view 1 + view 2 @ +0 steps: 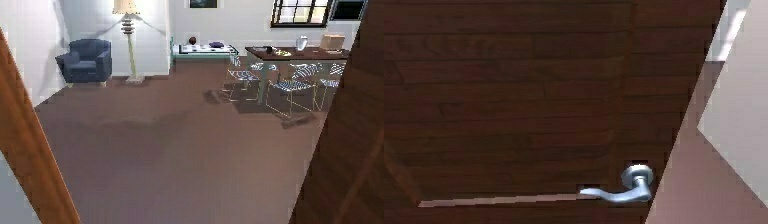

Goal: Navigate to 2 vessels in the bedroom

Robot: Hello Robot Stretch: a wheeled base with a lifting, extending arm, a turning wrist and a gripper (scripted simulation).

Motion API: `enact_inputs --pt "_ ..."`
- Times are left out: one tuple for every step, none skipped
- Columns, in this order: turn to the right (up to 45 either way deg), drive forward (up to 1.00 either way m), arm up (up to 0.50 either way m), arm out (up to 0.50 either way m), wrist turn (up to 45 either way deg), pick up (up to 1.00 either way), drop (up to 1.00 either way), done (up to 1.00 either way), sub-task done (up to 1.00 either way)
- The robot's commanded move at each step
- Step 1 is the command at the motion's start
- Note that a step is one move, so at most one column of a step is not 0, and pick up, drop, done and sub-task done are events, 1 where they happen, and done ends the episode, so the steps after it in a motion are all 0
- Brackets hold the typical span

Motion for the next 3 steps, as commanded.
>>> enact_inputs --pt "9.0 0.00 0.00 0.00 0.0 0.00 0.00 0.00 0.00" --pt "0.0 0.70 0.00 0.00 0.0 0.00 0.00 0.00 0.00" --pt "0.0 1.00 0.00 0.00 0.0 0.00 0.00 0.00 0.00"
